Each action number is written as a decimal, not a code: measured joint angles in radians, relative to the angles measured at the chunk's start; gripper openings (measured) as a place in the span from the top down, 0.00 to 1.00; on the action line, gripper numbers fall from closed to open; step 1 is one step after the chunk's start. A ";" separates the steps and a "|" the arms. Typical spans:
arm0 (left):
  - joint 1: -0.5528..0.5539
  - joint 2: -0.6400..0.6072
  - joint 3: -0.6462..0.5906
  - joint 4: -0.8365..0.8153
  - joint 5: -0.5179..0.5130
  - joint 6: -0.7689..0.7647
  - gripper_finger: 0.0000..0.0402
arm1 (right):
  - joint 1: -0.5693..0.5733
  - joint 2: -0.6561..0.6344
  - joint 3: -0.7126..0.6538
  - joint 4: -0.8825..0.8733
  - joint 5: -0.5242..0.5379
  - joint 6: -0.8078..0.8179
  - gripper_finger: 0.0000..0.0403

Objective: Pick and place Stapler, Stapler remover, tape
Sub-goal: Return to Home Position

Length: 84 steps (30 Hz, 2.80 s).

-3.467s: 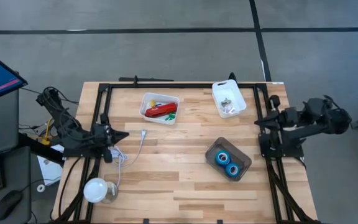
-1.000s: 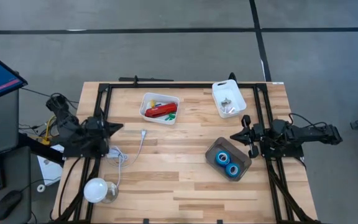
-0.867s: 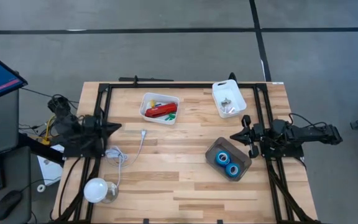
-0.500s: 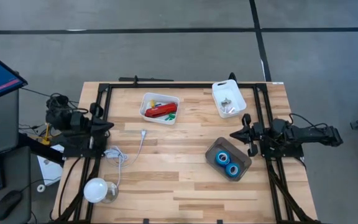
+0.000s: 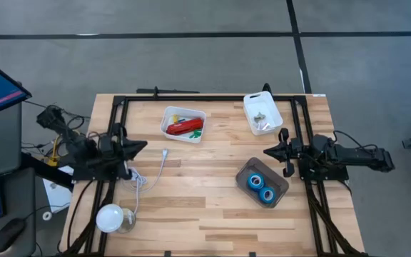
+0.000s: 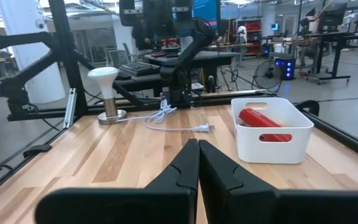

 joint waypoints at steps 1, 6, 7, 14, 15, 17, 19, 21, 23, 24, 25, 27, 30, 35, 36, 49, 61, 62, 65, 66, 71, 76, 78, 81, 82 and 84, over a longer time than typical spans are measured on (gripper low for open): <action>0.034 0.005 0.000 0.032 0.046 0.018 1.00 | -0.003 0.000 0.000 0.000 -0.005 0.004 1.00; 0.255 -0.033 0.000 0.045 0.309 0.015 1.00 | -0.005 0.000 0.000 0.003 -0.025 0.026 1.00; 0.292 -0.049 0.000 0.042 0.346 0.013 1.00 | -0.005 0.000 0.000 0.003 -0.025 0.032 1.00; 0.400 -0.226 0.000 -0.216 0.565 -0.083 1.00 | -0.005 0.000 0.000 0.003 -0.027 0.031 1.00; 0.399 -0.259 0.000 -0.272 0.566 -0.104 1.00 | -0.005 0.000 0.000 0.003 -0.028 0.027 1.00; 0.398 -0.322 0.000 -0.356 0.576 -0.140 1.00 | -0.005 0.000 0.000 0.003 -0.028 0.026 1.00; 0.398 -0.376 0.000 -0.416 0.622 -0.144 1.00 | -0.005 0.000 0.000 0.003 -0.028 0.024 1.00; 0.398 -0.421 0.000 -0.444 0.683 -0.141 1.00 | -0.005 0.000 0.000 0.003 -0.028 0.024 1.00; 0.398 -0.435 0.001 -0.454 0.721 -0.140 1.00 | -0.005 0.000 0.000 0.003 -0.028 0.024 1.00; 0.398 -0.435 0.000 -0.466 0.728 -0.134 1.00 | -0.005 0.000 0.000 0.003 -0.028 0.024 1.00; 0.398 -0.436 -0.002 -0.480 0.737 -0.124 1.00 | -0.005 0.000 0.000 0.003 -0.028 0.024 1.00; 0.398 -0.433 -0.014 -0.482 0.751 -0.111 1.00 | -0.005 0.000 0.000 0.003 -0.027 0.025 1.00; 0.398 -0.435 -0.063 -0.495 0.760 -0.119 1.00 | -0.005 0.000 0.000 0.003 -0.027 0.027 1.00; 0.398 -0.435 -0.136 -0.486 0.762 -0.144 1.00 | -0.005 0.000 0.000 0.003 -0.024 0.032 1.00; 0.398 -0.435 -0.147 -0.476 0.763 -0.145 1.00 | -0.005 0.000 0.000 0.003 -0.024 0.032 1.00; 0.398 -0.436 -0.290 -0.374 0.825 -0.193 1.00 | -0.005 0.000 0.000 0.003 -0.024 0.026 1.00; 0.398 -0.427 -0.367 -0.344 0.949 -0.247 1.00 | -0.005 0.000 0.000 0.003 -0.021 0.007 1.00; 0.398 -0.428 -0.367 -0.342 0.949 -0.255 1.00 | -0.005 0.000 0.000 0.003 -0.021 0.000 1.00; 0.398 -0.426 -0.367 -0.342 0.948 -0.273 1.00 | -0.005 0.000 0.000 0.003 -0.021 -0.001 1.00; 0.398 -0.425 -0.367 -0.342 0.947 -0.274 1.00 | -0.005 0.000 0.000 0.003 -0.021 0.000 1.00; 0.398 -0.414 -0.367 -0.338 0.946 -0.274 0.99 | -0.005 0.000 0.000 0.003 -0.021 0.000 1.00; 0.398 -0.407 -0.367 -0.337 0.945 -0.274 0.99 | -0.005 0.000 0.000 0.003 -0.021 0.000 1.00; 0.398 -0.407 -0.367 -0.337 0.945 -0.274 0.99 | -0.005 0.000 0.000 0.003 -0.021 0.000 1.00; 0.398 -0.407 -0.367 -0.337 0.945 -0.274 0.99 | -0.005 0.000 0.000 0.003 -0.021 0.000 1.00; 0.398 -0.407 -0.367 -0.337 0.945 -0.274 0.99 | -0.005 0.000 0.000 0.003 -0.021 0.000 1.00; 0.398 -0.407 -0.367 -0.337 0.945 -0.274 0.99 | -0.005 0.000 0.000 0.003 -0.021 0.000 1.00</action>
